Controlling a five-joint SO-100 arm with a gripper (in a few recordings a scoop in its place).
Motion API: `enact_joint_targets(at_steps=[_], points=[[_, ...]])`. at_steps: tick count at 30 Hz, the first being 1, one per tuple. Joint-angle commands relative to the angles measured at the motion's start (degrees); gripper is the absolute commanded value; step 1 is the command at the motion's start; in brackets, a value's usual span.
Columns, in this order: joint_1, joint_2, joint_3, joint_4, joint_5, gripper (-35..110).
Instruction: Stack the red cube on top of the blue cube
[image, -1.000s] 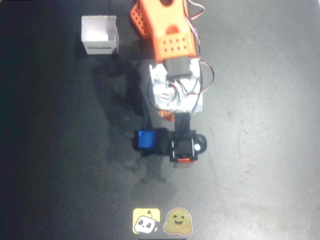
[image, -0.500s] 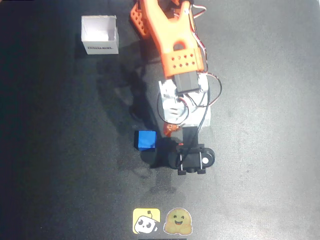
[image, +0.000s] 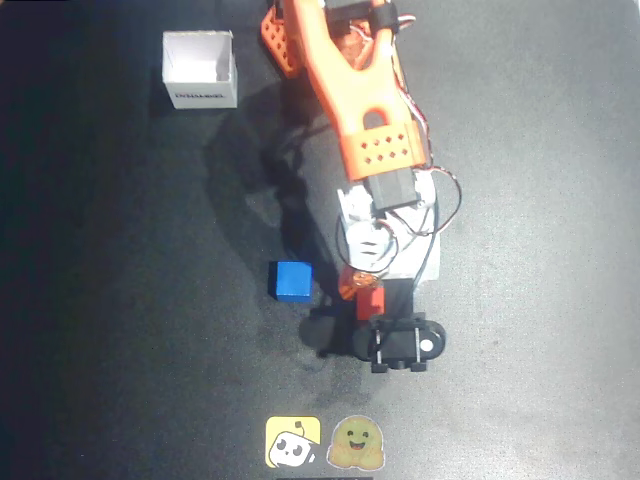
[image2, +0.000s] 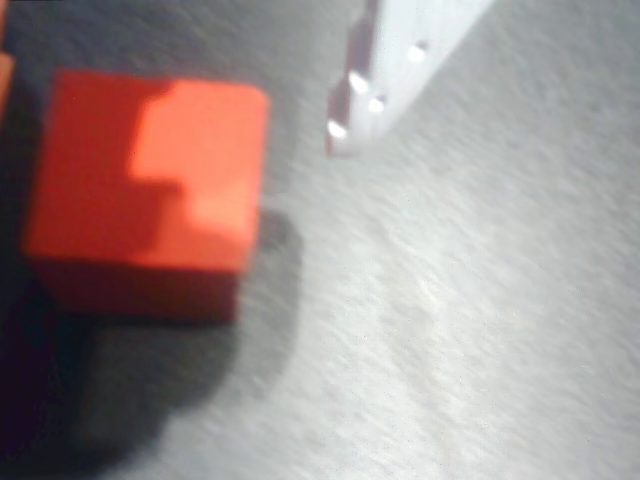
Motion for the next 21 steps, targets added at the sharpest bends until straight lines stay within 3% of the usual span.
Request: enact_joint_targets(at_steps=[1, 15, 21], points=[[-0.09, 0.0, -2.2, -1.67, 0.53, 25], [0.97, -2.02, -2.2, -4.31, 0.88, 24], [1.67, -2.99, -2.2, -5.45, 0.7, 18]])
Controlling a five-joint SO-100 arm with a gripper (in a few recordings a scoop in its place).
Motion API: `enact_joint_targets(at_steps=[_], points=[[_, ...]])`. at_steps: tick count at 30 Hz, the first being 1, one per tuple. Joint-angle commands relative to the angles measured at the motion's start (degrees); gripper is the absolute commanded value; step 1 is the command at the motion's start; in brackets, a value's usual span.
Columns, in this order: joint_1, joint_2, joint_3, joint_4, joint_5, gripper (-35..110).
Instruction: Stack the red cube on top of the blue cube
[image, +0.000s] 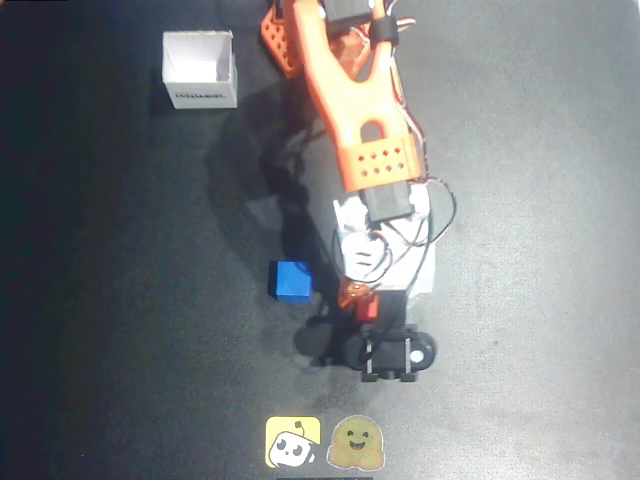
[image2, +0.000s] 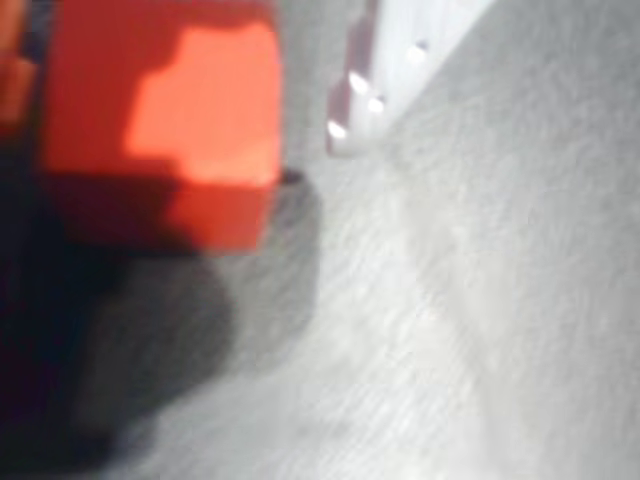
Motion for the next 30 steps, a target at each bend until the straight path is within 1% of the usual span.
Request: enact_joint_targets(at_steps=[1, 4, 8, 14, 24, 30], points=[[0.35, 0.0, -2.02, -0.97, 0.09, 17], [0.7, -0.35, -1.93, -1.49, 0.0, 12], [0.79, -0.7, -1.41, -2.2, 0.0, 0], [1.14, 0.26, -1.14, -1.23, 0.44, 0], [2.29, 11.34, -0.97, 10.72, 1.67, 0], [6.15, 17.14, -0.97, 18.63, -1.49, 0]])
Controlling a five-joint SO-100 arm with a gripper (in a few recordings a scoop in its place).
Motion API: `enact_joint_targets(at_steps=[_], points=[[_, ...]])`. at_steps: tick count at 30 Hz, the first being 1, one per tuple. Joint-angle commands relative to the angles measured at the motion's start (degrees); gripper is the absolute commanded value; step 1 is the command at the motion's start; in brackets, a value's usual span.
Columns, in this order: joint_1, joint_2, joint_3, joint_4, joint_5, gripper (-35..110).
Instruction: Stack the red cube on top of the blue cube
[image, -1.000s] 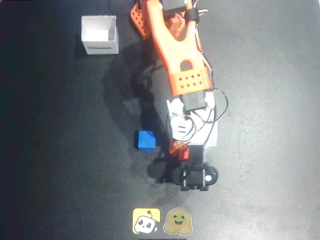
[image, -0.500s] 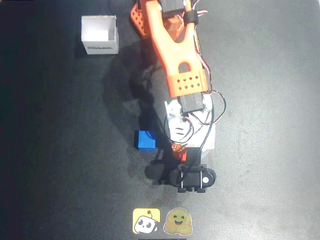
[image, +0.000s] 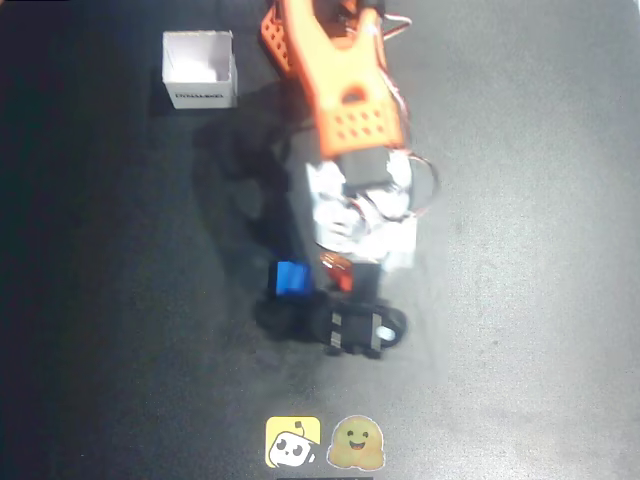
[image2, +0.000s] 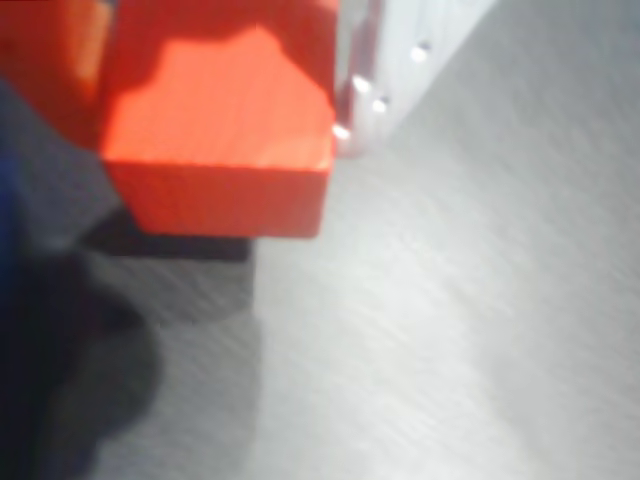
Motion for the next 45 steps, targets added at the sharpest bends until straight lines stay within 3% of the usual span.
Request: enact_joint_targets(at_steps=[1, 16, 45], points=[[2.11, 5.54, -0.97, 3.87, -1.93, 0], [9.49, 11.16, 1.14, 8.35, -9.32, 0], [12.3, 18.9, 15.29, 1.41, -11.16, 0]])
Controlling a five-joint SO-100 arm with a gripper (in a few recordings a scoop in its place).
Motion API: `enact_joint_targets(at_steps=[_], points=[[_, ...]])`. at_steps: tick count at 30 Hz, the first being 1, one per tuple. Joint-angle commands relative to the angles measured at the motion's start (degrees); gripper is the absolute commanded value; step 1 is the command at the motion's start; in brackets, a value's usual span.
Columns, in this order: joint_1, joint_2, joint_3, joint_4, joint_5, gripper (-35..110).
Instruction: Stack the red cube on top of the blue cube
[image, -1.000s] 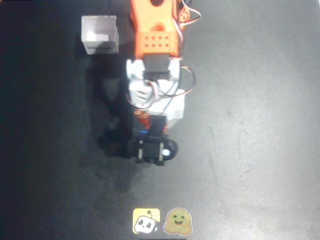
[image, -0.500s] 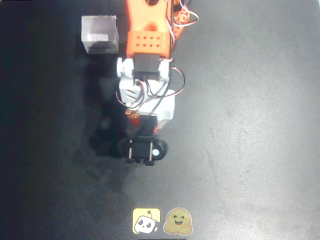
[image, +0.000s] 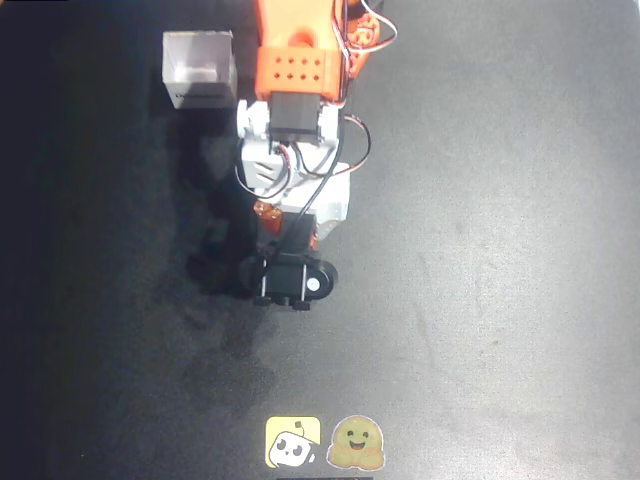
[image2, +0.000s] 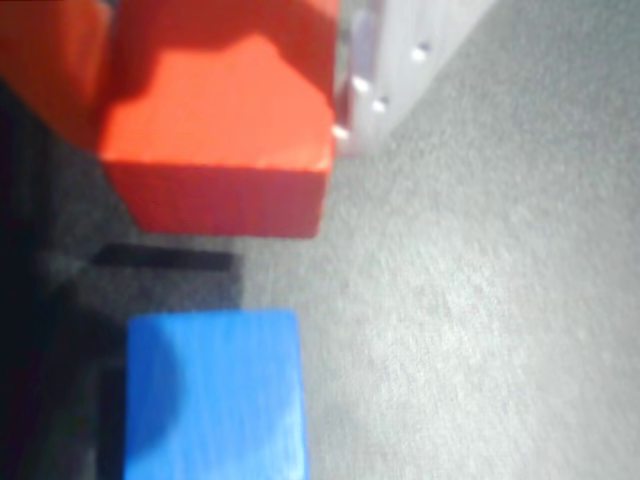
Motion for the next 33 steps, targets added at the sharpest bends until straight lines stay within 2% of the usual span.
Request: enact_joint_targets(at_steps=[1, 16, 33], points=[[0.26, 2.55, -0.79, -0.7, -0.44, 0], [-0.09, -11.34, -12.92, -2.37, -3.52, 0], [0.44, -15.73, -15.91, -4.04, -3.69, 0]])
